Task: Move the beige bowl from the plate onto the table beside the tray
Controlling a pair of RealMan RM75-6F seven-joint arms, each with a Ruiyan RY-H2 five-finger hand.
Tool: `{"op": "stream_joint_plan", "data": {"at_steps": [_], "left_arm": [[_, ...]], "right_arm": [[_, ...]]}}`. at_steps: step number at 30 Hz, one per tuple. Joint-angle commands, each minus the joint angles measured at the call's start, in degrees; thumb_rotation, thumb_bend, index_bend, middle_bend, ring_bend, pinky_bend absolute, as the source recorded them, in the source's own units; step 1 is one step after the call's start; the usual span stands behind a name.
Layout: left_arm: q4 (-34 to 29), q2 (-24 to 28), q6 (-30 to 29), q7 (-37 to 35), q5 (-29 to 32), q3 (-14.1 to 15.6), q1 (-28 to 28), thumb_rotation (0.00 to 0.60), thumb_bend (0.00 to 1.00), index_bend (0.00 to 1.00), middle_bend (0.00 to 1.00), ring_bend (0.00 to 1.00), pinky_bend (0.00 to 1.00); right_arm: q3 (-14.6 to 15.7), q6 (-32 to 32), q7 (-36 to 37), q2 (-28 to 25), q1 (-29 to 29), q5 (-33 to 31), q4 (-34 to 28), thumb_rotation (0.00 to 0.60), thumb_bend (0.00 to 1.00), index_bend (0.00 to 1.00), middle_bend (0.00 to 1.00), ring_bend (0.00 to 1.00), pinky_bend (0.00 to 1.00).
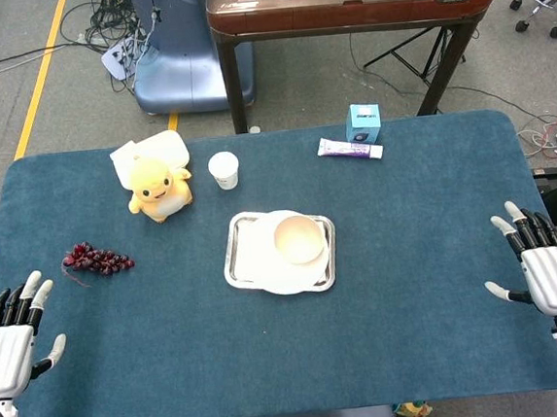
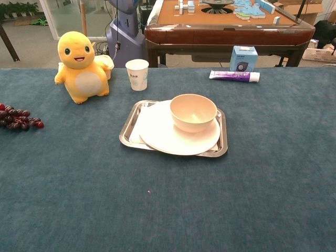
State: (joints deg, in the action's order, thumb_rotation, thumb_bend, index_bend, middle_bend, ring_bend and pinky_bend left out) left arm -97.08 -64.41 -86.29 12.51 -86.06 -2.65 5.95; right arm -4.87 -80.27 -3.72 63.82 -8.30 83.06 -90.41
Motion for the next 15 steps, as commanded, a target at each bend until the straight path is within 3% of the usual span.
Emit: {"op": "stream_joint_plan", "data": {"at_steps": [1, 15], "left_arm": [[-0.16, 0.03, 0.0, 0.07, -0.45, 0.16, 0.04, 0.6, 0.32, 0.0, 0.0, 0.0, 0.0], [0.1, 0.45, -0.09, -0.69, -0.1, -0.15, -0.07, 0.6, 0.32, 0.0, 0.0, 0.0, 0.0]], "right_arm": [[-0.05, -0.11, -0.07, 0.06, 0.08, -0.16, -0.03, 0.6, 0.09, 0.04, 0.0, 0.0, 0.0], [-0.13, 1.42, -0.13, 0.07, -0.62, -0.73, -0.03, 0.6, 0.09, 0.04, 0.0, 0.0, 0.0]]}}
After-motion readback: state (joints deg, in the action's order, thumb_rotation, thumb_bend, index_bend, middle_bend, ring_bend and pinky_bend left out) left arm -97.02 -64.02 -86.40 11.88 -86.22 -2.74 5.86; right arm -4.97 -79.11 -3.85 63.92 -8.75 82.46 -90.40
